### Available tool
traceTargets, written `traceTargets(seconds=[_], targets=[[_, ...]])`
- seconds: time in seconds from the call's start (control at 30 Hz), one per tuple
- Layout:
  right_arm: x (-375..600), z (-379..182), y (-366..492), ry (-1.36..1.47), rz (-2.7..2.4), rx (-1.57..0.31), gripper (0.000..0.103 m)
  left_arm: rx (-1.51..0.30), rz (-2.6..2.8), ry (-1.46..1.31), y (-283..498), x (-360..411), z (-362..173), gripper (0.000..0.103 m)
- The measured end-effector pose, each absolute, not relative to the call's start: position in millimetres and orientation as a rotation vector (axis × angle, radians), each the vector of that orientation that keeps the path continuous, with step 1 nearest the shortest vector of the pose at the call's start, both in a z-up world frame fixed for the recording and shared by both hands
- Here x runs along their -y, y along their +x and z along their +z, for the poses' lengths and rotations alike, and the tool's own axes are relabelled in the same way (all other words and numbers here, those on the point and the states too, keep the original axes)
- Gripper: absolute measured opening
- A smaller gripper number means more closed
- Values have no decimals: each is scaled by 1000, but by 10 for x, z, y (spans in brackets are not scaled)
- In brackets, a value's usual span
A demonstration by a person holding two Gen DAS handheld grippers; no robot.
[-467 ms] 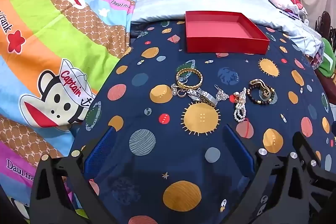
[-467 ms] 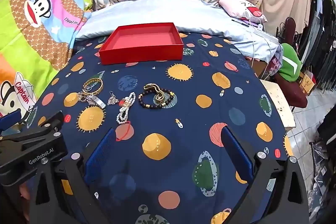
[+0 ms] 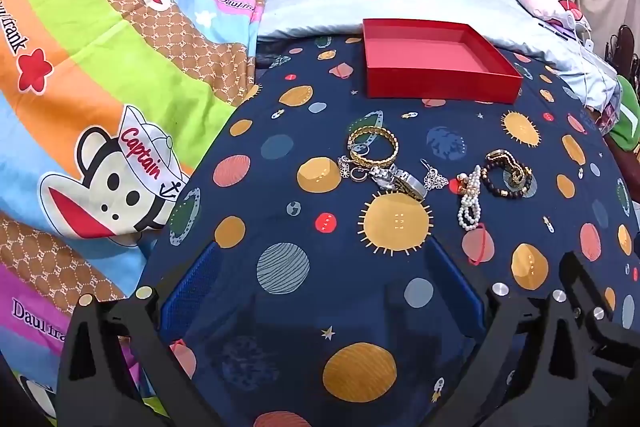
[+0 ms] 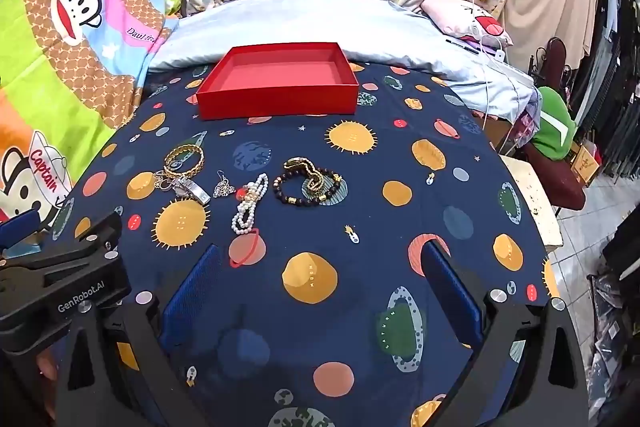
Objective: Organize jewelry
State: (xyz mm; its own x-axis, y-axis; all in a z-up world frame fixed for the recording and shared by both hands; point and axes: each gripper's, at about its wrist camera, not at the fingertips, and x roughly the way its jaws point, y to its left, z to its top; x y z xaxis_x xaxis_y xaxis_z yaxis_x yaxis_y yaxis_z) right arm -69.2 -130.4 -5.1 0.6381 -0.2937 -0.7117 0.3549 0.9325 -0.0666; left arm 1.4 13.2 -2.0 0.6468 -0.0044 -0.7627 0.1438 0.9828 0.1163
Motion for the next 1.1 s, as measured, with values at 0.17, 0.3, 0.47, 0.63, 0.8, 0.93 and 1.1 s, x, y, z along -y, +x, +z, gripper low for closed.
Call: traceTargets(seconds=[0.17,0.3,0.47,0.63,0.8,0.93,1.1], targets=[[1298,-46,-688,76,-367,-799,98,-868,-88,167,24,-157,-39,98],[1270,-39,-678,78,-366,-802,98,-870,-88,164,29,-176,-56,98],[1268,-59,-669,77,-366,-804,98,-872,-88,164,31,-175,-64,98],[1270,-64,-668,76,-366,-806,98,-873,-87,163,30,-185,-80,98],[1272,-64,-669,73,-368,-806,98,-872,-88,163,32,-178,-69,98],[1254,-68,-658,73,-367,-808,98,-871,-87,163,31,-181,-74,98],[1223,-102,-665,74,-367,-808,98,-872,-88,163,31,-183,-82,98]])
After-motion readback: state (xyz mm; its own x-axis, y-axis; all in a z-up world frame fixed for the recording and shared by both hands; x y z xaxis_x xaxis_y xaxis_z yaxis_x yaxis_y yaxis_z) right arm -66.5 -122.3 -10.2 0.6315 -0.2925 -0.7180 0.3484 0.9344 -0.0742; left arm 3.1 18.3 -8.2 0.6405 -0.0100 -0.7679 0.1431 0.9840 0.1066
